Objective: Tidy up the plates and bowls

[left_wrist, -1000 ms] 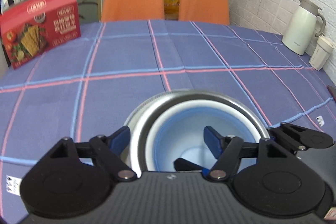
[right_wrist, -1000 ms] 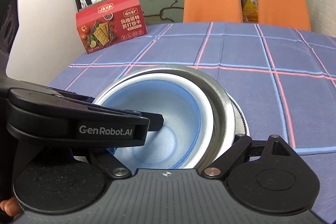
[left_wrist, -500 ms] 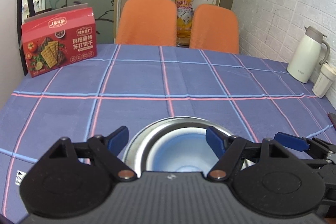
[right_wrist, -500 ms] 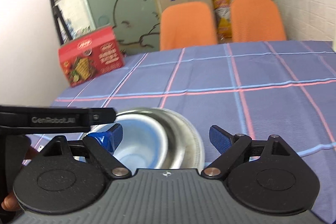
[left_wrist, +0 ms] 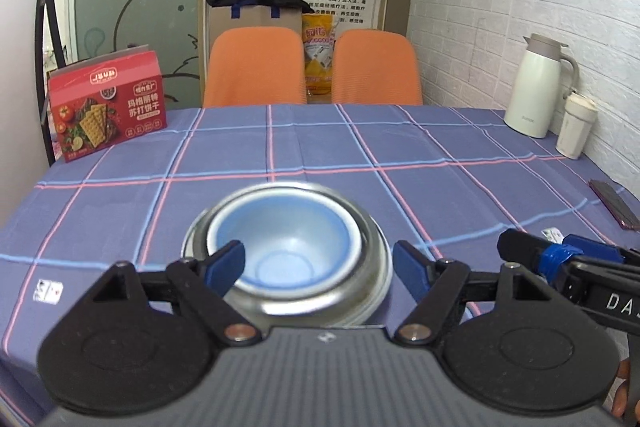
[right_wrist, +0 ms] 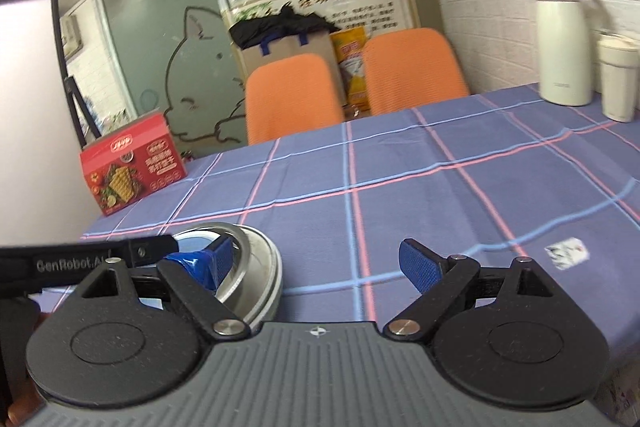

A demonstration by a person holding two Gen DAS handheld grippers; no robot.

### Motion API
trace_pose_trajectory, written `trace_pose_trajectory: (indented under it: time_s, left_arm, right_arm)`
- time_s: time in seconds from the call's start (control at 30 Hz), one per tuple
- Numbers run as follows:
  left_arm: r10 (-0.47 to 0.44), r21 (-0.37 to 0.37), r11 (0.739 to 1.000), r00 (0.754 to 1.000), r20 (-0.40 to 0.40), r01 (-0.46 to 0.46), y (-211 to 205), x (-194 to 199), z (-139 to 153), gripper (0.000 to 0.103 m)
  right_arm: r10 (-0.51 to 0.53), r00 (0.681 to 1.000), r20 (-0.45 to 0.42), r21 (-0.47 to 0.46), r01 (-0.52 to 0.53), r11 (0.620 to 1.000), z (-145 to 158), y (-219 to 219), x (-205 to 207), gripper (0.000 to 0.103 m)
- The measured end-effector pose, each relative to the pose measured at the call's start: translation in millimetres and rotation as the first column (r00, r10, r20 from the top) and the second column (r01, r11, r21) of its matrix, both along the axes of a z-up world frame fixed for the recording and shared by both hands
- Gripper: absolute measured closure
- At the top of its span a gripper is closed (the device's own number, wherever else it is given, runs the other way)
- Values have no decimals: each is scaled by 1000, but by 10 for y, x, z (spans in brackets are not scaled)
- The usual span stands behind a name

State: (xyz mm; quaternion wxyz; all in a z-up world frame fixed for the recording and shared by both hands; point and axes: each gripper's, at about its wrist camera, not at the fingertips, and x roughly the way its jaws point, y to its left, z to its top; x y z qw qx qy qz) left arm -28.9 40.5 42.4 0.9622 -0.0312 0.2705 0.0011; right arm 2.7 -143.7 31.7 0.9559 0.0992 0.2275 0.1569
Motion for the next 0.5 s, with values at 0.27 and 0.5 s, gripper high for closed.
trace_pose_trajectory:
  time_s: [0.27, 0.5]
  left_arm:
    - [-25, 37, 999, 1000, 17, 24, -209, -506, -127, 27]
    - [-13, 88, 996, 999, 51, 9, -316, -918, -189, 27]
  right_arm:
    - [-19, 999, 31, -28, 19, 999, -133, -117, -572, 26]
    - [-46, 998, 44, -107, 51, 993, -228, -126, -889, 25]
